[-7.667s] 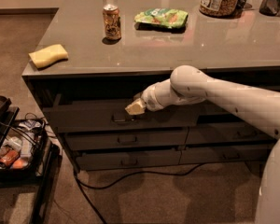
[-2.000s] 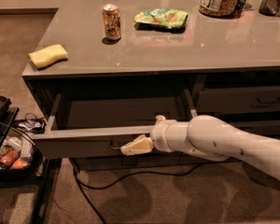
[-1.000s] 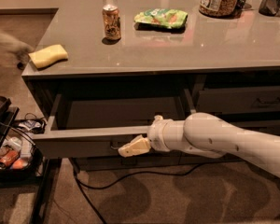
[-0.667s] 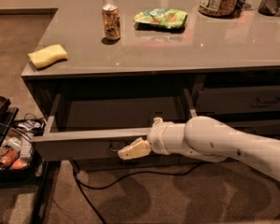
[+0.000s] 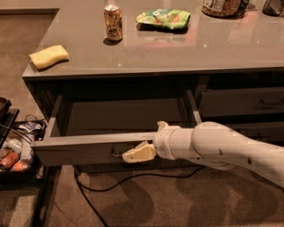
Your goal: Open top drawer
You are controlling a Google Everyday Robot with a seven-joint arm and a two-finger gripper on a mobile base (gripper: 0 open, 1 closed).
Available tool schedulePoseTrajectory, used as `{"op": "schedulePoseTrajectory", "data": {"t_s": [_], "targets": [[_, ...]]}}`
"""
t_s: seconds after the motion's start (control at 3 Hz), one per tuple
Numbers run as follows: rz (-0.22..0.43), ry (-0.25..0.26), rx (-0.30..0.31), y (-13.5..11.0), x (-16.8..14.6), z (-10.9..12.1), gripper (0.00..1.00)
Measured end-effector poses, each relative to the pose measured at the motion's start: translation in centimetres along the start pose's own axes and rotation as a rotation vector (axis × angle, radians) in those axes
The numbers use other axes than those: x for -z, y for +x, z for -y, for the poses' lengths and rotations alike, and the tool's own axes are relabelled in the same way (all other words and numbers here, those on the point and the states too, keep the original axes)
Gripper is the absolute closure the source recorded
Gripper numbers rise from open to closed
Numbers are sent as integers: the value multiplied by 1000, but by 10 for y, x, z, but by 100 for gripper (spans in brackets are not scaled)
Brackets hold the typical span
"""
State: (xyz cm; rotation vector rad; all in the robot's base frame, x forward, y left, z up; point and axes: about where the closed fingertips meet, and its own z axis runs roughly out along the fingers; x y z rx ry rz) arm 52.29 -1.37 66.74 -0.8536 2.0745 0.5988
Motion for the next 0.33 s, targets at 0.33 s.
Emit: {"op": "schedulePoseTrajectory", "data": {"t_s": [0.33], "targets": [[0,0,0,0,0,0,0]]}}
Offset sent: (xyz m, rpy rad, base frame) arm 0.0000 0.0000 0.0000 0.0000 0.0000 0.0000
